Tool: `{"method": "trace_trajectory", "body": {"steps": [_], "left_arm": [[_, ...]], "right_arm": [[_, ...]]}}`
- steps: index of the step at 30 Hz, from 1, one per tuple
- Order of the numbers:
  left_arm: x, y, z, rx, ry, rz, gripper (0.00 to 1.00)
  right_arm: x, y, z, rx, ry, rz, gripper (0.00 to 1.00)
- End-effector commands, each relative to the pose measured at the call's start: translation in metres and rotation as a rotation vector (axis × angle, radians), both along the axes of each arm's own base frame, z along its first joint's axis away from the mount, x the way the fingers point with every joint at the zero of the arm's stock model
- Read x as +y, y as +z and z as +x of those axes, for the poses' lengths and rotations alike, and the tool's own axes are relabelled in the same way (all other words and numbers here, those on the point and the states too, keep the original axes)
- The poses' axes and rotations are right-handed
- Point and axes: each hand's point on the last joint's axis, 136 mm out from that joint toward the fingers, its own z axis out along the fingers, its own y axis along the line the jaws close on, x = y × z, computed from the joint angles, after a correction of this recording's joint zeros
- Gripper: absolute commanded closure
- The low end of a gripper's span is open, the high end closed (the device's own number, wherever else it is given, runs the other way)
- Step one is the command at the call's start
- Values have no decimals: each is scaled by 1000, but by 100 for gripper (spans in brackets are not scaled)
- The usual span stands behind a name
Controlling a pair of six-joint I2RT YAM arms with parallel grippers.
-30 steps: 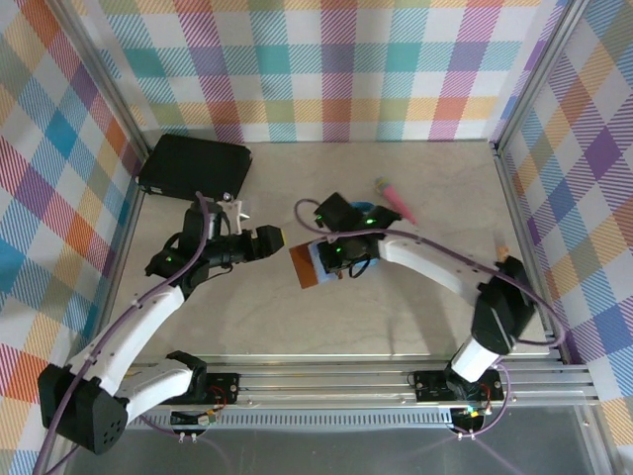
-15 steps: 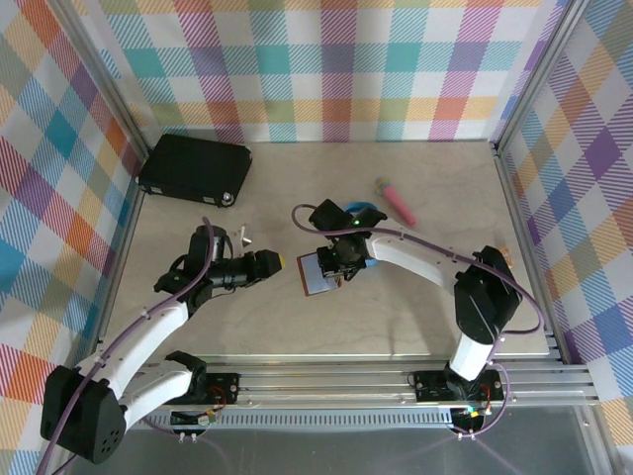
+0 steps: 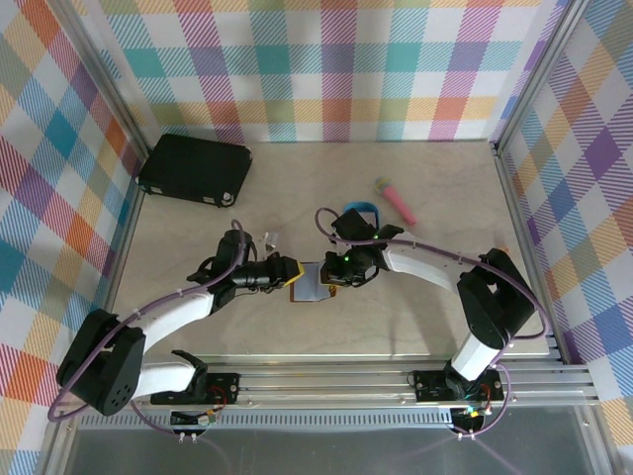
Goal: Put the credit cards into the card holder
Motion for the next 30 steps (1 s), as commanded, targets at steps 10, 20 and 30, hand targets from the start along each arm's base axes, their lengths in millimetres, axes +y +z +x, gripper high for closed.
{"method": "trace_trajectory", "body": {"steps": [10, 20, 30], "left_arm": [[5, -58, 2, 80, 33, 95, 100], [24, -88, -6, 113, 26, 256, 100], [24, -110, -9, 155, -1, 285, 100]], "right_arm": [[20, 14, 1, -13, 87, 214, 100], [26, -6, -3, 58, 65, 243, 98], [22, -23, -7, 88, 49, 196, 96]]}}
